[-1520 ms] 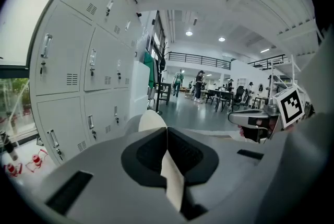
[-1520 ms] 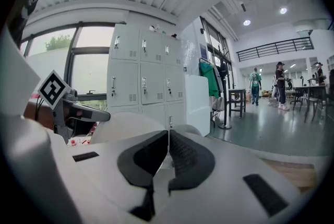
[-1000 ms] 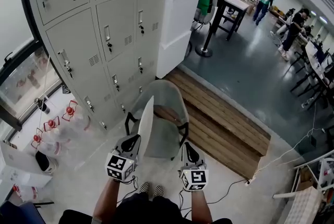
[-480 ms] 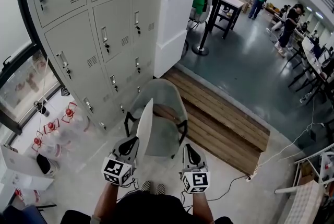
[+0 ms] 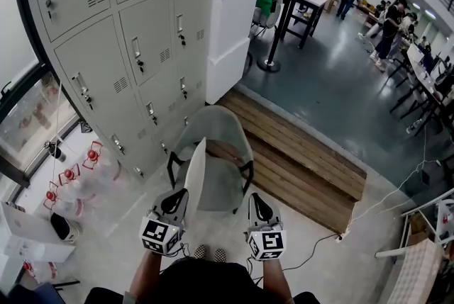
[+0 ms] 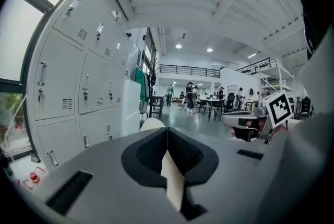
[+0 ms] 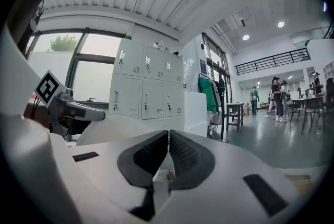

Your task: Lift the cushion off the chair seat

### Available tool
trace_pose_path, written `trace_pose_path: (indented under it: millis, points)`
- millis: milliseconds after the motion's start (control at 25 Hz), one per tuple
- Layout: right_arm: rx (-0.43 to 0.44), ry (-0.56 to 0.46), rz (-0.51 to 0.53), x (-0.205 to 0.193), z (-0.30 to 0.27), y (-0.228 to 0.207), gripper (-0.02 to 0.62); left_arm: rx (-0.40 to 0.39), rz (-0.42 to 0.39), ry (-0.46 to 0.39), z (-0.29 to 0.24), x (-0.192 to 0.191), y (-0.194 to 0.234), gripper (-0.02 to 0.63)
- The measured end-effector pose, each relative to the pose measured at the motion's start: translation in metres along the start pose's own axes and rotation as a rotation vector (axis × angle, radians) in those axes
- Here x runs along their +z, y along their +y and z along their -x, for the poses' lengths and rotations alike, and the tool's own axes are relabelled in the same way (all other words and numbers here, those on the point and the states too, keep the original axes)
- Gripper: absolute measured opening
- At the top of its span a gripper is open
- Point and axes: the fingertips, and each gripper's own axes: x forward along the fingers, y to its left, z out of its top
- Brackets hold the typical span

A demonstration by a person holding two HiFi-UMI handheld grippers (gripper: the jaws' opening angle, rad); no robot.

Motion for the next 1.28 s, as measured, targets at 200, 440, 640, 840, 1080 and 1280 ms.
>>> trace_pose_path:
  millis: [200, 440, 640, 840, 1080, 1280]
  points:
    - [0.006, 0.005, -0.003, -0.002, -0.003, 0.0, 0.03, -0.001, -0.005, -0.001, -0.005, 0.001, 0.001, 0.021]
    - [0.001, 0.01, -0.006, -0.003, -0.003, -0.003, 0.029, -0.009, -0.014, 0.008, -0.008, 0.0, -0.003, 0.021]
    - [-0.004, 0.014, -0.01, -0.004, -0.001, -0.005, 0.029, -0.012, -0.007, 0.011, -0.009, 0.0, -0.005, 0.021]
    - [-0.007, 0.02, -0.014, -0.005, 0.0, -0.005, 0.029, -0.015, -0.009, 0.016, -0.009, -0.002, -0.007, 0.021]
    - [-0.005, 0.024, -0.014, -0.007, 0.003, -0.004, 0.029, -0.023, -0.007, 0.016, -0.008, -0.003, -0.01, 0.021]
    - [-0.006, 0.021, -0.015, -0.006, 0.004, 0.0, 0.029, -0.026, -0.012, 0.014, -0.005, -0.003, -0.01, 0.021]
